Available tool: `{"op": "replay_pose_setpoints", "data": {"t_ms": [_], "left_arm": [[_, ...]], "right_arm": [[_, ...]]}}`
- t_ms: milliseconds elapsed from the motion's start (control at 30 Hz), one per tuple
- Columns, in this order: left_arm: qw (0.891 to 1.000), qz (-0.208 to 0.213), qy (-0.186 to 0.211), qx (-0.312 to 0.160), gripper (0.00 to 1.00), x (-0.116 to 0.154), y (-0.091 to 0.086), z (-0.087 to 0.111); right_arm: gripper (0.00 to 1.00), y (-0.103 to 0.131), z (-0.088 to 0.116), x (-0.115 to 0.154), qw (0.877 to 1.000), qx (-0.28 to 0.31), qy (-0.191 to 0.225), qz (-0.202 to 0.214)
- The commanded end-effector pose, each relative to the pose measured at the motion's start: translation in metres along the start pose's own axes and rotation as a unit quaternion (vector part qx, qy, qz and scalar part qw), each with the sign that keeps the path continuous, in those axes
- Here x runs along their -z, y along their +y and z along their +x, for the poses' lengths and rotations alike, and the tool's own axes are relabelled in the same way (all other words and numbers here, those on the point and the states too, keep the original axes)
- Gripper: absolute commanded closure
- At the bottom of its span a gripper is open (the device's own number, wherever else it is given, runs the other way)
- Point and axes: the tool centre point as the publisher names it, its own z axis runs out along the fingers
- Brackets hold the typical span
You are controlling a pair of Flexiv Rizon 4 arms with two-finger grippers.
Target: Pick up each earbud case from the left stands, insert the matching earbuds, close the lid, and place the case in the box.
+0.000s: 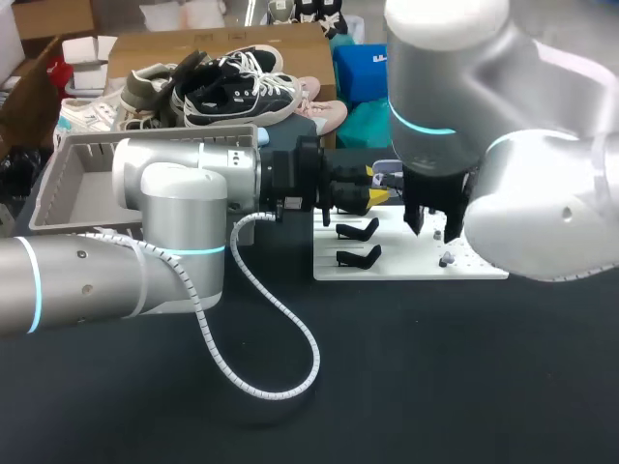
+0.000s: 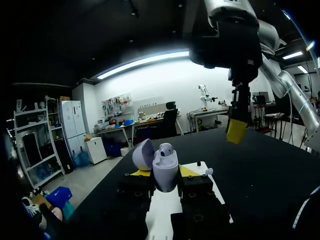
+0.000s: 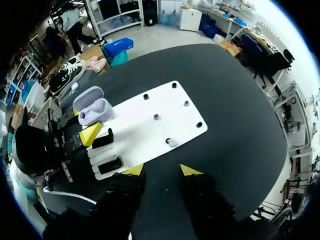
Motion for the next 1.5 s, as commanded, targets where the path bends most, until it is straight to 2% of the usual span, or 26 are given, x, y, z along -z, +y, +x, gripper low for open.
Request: {"op": "replay_pose_setpoints", "data": {"t_ms": [33, 233, 433, 833, 1100, 1500], "left_arm": [[1.0, -0.002, -0.001, -0.001, 1.0, 0.0, -0.001, 0.0], [1.0, -0.002, -0.001, -0.001, 1.0, 0.0, -0.001, 0.0], [1.0, -0.002, -0.001, -0.001, 1.0, 0.0, -0.001, 0.0], [1.0, -0.002, -0.001, -0.001, 1.0, 0.0, -0.001, 0.0], [1.0, -0.002, -0.001, -0.001, 1.0, 0.0, -0.001, 0.0], [1.0, -0.002, -0.001, -0.001, 1.0, 0.0, -0.001, 0.0]], "right_arm": [[0.6, -0.013, 0.005, -0.011, 0.999, 0.011, -0.01, -0.03], [0.59, -0.015, 0.008, -0.027, 0.999, 0.024, -0.009, -0.041], [0.58, -0.018, 0.009, -0.044, 0.997, 0.02, -0.001, -0.07], [0.56, -0.026, 0.003, -0.059, 0.992, 0.037, -0.008, -0.121], [0.57, -0.029, -0.001, -0.068, 0.992, 0.03, -0.005, -0.126], [0.56, -0.021, -0.001, -0.086, 0.991, 0.031, 0.015, -0.126]]}}
